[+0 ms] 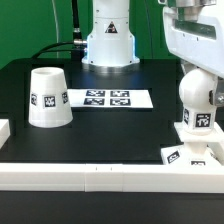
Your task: Assemble lamp
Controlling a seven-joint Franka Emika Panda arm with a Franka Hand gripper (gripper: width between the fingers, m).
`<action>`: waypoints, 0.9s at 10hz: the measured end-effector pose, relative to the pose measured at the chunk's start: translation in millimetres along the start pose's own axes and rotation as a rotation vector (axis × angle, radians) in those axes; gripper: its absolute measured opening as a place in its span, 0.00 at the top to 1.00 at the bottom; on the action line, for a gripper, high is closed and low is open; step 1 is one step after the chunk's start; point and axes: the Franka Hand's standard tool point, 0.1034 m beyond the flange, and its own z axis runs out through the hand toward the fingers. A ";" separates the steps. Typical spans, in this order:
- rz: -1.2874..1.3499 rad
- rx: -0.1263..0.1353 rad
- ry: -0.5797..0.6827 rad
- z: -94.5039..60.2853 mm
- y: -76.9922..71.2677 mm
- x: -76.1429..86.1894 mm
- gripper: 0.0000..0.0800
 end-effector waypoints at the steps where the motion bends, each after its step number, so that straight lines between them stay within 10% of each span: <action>1: -0.075 0.000 0.001 -1.1 -1.0 0.2 0.13; 9: -0.797 -0.017 0.011 -1.7 -1.0 -3.5 0.13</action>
Offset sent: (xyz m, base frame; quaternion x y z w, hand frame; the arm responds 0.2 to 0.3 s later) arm 0.0000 0.0000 0.0000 0.0000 0.0000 -0.1938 0.9810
